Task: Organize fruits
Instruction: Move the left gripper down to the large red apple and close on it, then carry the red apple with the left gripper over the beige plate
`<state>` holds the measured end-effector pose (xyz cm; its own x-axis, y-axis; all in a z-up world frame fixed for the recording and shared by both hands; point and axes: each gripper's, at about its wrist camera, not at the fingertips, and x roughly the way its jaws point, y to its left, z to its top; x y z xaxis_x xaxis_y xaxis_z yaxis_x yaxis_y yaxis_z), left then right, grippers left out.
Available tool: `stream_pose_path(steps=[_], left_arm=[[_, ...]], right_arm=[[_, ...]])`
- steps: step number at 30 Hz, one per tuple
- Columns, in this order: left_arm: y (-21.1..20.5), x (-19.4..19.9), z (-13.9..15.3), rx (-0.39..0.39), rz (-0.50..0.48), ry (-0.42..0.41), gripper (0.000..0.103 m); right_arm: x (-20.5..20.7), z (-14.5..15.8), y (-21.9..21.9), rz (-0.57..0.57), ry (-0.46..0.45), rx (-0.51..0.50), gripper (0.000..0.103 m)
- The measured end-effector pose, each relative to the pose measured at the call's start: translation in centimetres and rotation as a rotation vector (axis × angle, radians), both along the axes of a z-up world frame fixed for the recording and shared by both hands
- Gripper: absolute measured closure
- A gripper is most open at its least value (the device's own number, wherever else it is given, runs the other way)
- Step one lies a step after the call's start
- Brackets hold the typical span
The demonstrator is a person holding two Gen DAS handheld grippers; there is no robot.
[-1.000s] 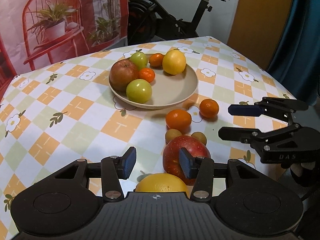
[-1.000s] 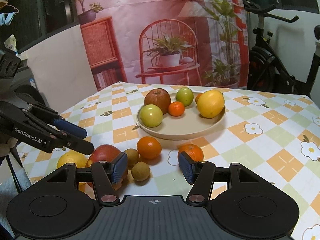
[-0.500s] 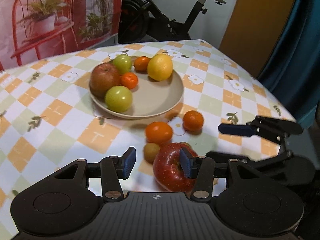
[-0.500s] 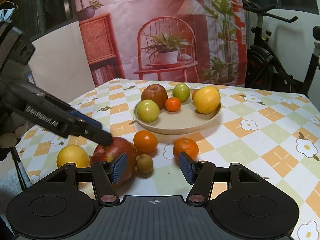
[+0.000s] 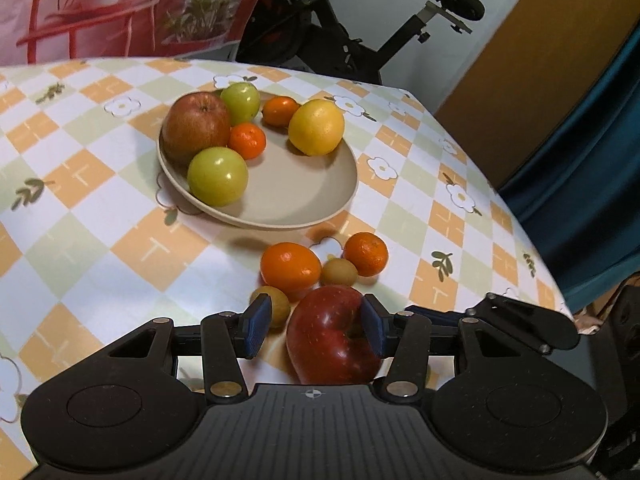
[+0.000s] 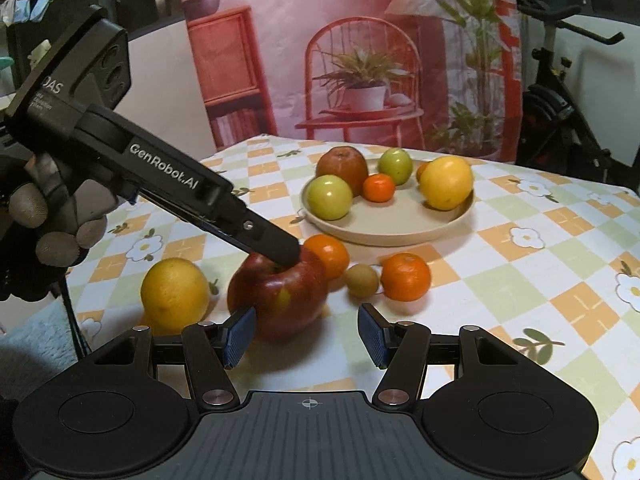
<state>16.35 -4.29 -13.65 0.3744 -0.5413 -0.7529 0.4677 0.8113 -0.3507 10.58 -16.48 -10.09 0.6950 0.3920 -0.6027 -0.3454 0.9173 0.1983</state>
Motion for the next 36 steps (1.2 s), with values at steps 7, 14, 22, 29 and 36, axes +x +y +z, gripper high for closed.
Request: stream_pose_path(steps=[7, 14, 22, 29, 36], left_arm=[[-0.7, -0.2, -0.6, -0.034, -0.046, 0.038, 0.052], [-0.9, 0.0, -0.8, -0.037, -0.063, 0.041, 0.053], [-0.4, 0.4, 0.0, -0.007, -0.06, 0.018, 0.06], [0.7, 0.7, 0.2, -0.019, -0.048, 0.019, 0.064], [0.7, 0.6, 0.1, -0.035, -0.046, 0.014, 0.064]], right_arm=[[0.6, -0.6, 1.0, 0.052, 0.026, 0.007, 0.049], [1.1, -1.1, 0.9, 0.055, 0.036, 0.023, 0.046], [2.1, -1.4, 1.5, 0.077, 0.042, 0.018, 0.045], [2.6, -1.5, 2.1, 0.096, 0.034, 0.012, 0.043], [2.7, -1.7, 1.8, 0.09, 0.033, 0.027, 0.044]])
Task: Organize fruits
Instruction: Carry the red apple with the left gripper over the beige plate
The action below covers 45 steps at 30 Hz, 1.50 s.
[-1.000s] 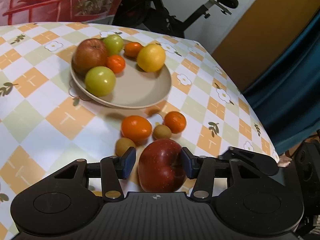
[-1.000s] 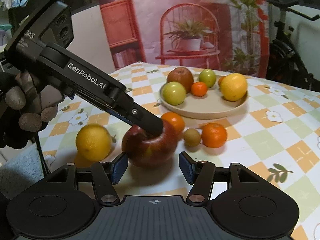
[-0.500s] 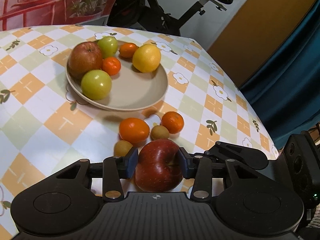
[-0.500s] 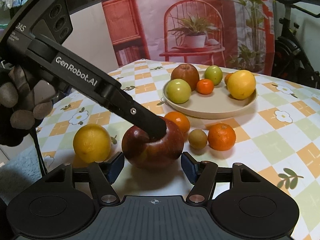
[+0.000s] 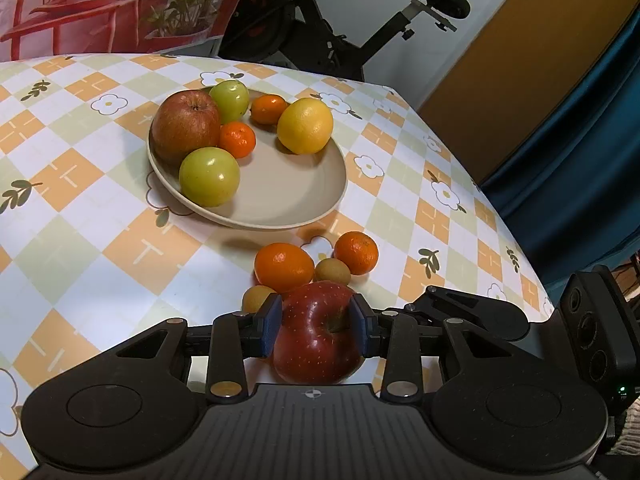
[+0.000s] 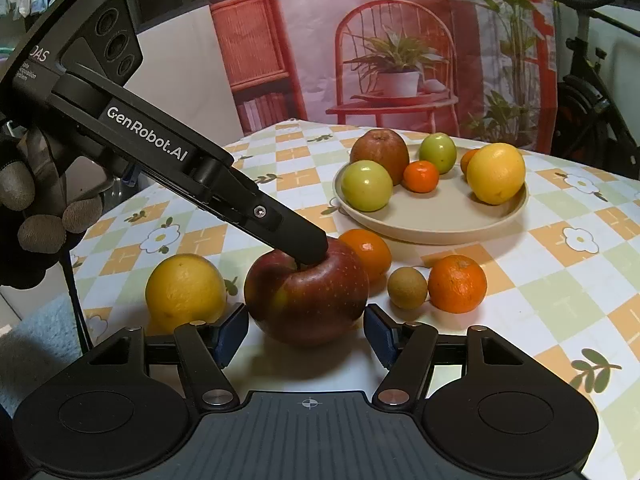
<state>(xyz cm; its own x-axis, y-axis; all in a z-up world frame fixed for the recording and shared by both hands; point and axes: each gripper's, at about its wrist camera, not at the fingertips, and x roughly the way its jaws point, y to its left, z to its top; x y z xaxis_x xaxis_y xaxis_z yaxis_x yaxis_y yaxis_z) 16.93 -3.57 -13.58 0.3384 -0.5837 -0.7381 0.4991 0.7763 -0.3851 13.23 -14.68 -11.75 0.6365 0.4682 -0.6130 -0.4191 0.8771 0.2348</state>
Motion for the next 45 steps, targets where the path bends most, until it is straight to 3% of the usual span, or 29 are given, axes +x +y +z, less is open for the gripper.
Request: stream_pose_path(steps=[7, 15, 25, 35, 45], left_arm=[[-0.2, -0.3, 0.5, -0.008, 0.006, -0.016, 0.064], [-1.2, 0.0, 3.2, -0.017, -0.005, -0.092, 0.064], [-3.2, 4.1, 5.5, -0.028, 0.0, -0.115, 0.064], [-4.6, 9.3, 3.3, -0.026, 0.056, -0.049, 0.064], [-4.8, 11.6, 0.9, 0.029, 0.105, -0.016, 0.064]], right_arm=[[-0.1, 0.5, -0.5, -0.014, -0.002, 0.02, 0.044], [0.8, 2.9, -1.7, -0.025, -0.043, 0.023, 0.044], [5.2, 5.2, -3.9, -0.026, -0.083, -0.003, 0.044], [10.8, 3.1, -5.3, -0.02, -0.021, -0.028, 0.044], [14.0, 0.2, -4.9, 0.012, 0.043, -0.052, 0.044]])
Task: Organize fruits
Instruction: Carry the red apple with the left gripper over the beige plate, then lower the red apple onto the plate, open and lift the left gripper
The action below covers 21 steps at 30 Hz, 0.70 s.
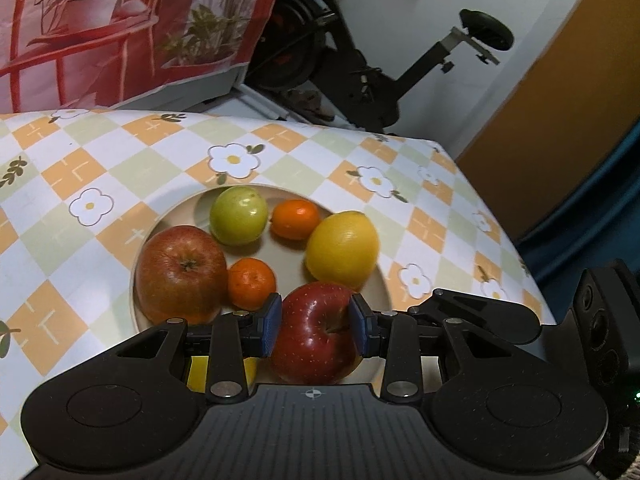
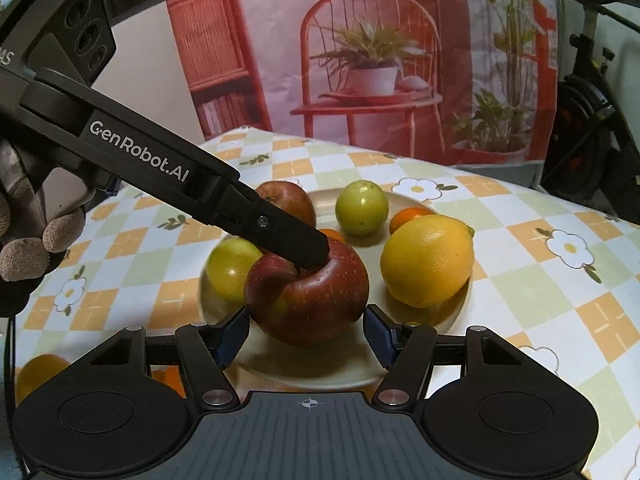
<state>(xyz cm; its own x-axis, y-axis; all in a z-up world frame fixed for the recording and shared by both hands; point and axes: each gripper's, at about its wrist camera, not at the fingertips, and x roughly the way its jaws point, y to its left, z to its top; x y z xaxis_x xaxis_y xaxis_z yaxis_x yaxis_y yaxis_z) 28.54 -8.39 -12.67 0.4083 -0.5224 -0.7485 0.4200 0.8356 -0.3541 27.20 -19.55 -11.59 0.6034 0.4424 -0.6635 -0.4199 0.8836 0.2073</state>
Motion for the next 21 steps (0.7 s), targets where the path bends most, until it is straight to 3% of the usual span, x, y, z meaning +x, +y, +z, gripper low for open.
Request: stream_pose_path(steps=[21], left_arm=[[0.4, -0.4, 0.3, 0.038, 0.044, -0.028, 0.064]], right_arm=[[0.8, 0.0, 0.5, -0.016, -0.026, -0.014, 0.043]])
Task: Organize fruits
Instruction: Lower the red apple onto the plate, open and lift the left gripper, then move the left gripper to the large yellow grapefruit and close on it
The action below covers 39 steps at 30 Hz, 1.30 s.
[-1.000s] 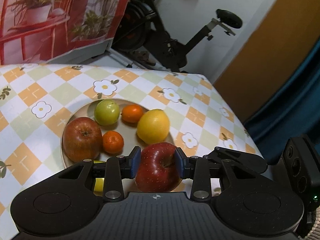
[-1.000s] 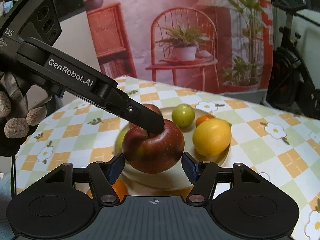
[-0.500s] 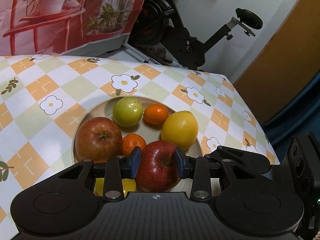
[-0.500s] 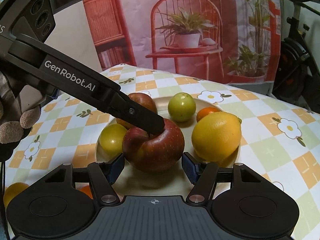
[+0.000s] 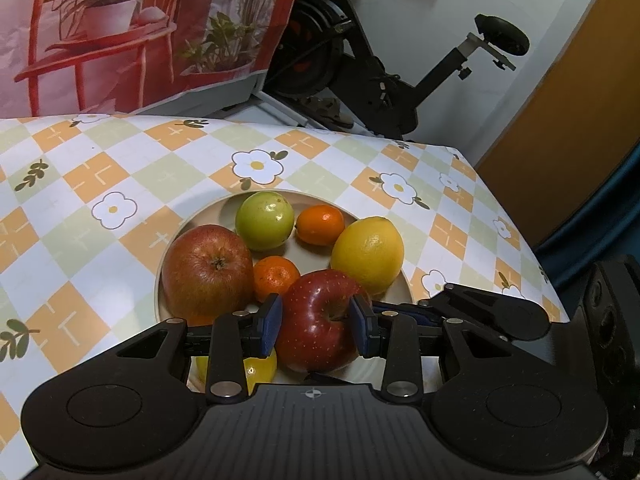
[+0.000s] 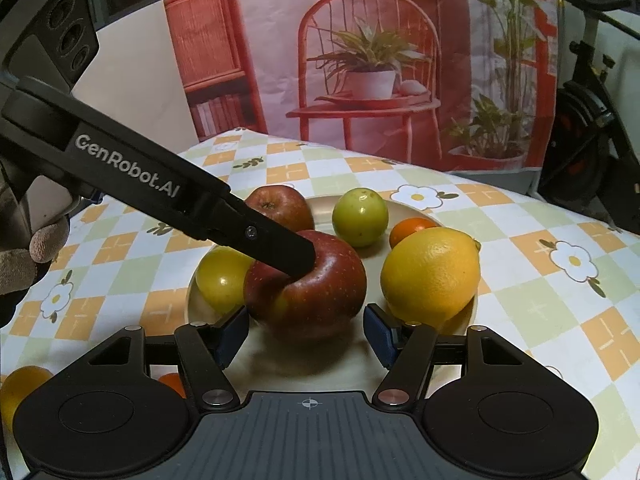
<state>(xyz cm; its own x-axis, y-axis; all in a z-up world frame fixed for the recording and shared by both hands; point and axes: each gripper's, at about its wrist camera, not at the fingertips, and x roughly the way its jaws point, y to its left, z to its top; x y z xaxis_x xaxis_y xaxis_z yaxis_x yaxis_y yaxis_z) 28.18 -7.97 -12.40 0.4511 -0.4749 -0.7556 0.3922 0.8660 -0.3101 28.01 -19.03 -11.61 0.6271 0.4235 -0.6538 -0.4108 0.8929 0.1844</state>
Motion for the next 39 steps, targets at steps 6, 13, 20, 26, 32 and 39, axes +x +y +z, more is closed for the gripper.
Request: stream_pose_path(steps=[6, 13, 20, 26, 32, 39], left_arm=[[0.5, -1.7, 0.8, 0.004, 0.045, -0.04, 0.064], [2.0, -5.6, 3.1, 0.009, 0.124, -0.17, 0.064], [3.6, -10.0, 4.2, 0.033, 0.215, -0.242, 0.064], [5.7, -13.2, 4.1, 0.052, 0.273, -0.248, 0.063], [7.6, -15.6, 3.8, 0.057, 0.342, -0.251, 0.063], [7.3, -17.0, 3.4, 0.075, 0.364, -0.286, 0.063]], right_arm=[[-2.2, 0.1, -1.1, -0.081, -0.032, 0.045, 0.044], [-6.7, 0.0, -2.7, -0.177, -0.131, 0.068, 0.044], [-9.4, 0.4, -3.3, -0.208, -0.18, 0.107, 0.044], [-10.8, -0.1, -2.3, -0.156, -0.202, 0.072, 0.044], [-11.4, -0.3, -2.1, -0.108, -0.204, 0.084, 0.045], [-11.0, -0.5, -2.2, -0.097, -0.16, 0.093, 0.044]])
